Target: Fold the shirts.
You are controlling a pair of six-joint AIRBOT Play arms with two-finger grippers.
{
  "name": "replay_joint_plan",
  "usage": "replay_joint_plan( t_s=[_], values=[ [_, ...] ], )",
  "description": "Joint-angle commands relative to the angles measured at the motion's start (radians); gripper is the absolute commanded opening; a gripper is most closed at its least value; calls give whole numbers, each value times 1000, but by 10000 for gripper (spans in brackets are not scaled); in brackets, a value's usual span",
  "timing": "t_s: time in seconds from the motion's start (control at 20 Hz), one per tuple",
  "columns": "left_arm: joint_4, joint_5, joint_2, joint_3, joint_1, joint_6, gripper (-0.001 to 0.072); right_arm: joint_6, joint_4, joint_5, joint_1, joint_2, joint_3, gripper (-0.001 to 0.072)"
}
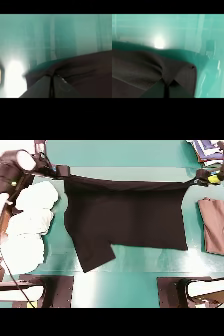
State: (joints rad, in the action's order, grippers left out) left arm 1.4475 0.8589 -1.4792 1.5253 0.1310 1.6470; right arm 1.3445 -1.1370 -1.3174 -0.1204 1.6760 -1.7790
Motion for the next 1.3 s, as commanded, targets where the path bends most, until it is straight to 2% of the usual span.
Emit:
replay_joint_plan(
  t_s=[0.0, 0.1, 0.25, 0.4, 0.45, 0.7, 0.85, 0.9, 0.95, 1.0, 1.05, 1.1, 1.25],
  values=[
    [-26, -216, -87, 5, -19, -4, 23, 2, -7, 80, 10, 133, -124, 17],
    [-46, -219, -87, 5, -43, -5, 23, 2, -11, 66, 10, 153, -175, 17],
    [-60, -76, -87, 4, -78, -15, 22, -3, -19, 8, 10, 152, -172, 17],
    [-97, 53, -89, -29, -82, -154, 22, -3, -18, 6, 11, 123, -66, 16],
    [-125, 55, -89, -56, -82, -178, 22, -3, -18, 10, 13, 113, -23, 16],
    [-143, -40, -90, -217, -82, -180, 23, -3, -10, 27, 13, 107, 152, 17],
    [-145, -66, -90, -246, -82, -150, 24, -3, 49, 31, 13, 107, 203, 20],
    [-145, -62, -89, -244, -82, -142, 27, -3, 56, 21, 13, 107, 209, 125],
    [-145, -53, -89, -243, -82, -133, 223, -3, 58, 6, 13, 107, 209, 426],
    [-145, -40, -89, -243, -82, -111, 481, -3, 62, -15, 13, 107, 203, 480],
    [-145, -16, -89, -241, -82, -101, 530, -3, 61, -36, 9, 107, 192, 471],
    [-144, 17, -84, -238, -82, -102, 530, -3, 62, -68, 0, 102, 177, 436],
    [-90, 185, -28, -237, -82, -126, 529, -26, 11, -143, -44, 29, 177, 431]
  ],
)
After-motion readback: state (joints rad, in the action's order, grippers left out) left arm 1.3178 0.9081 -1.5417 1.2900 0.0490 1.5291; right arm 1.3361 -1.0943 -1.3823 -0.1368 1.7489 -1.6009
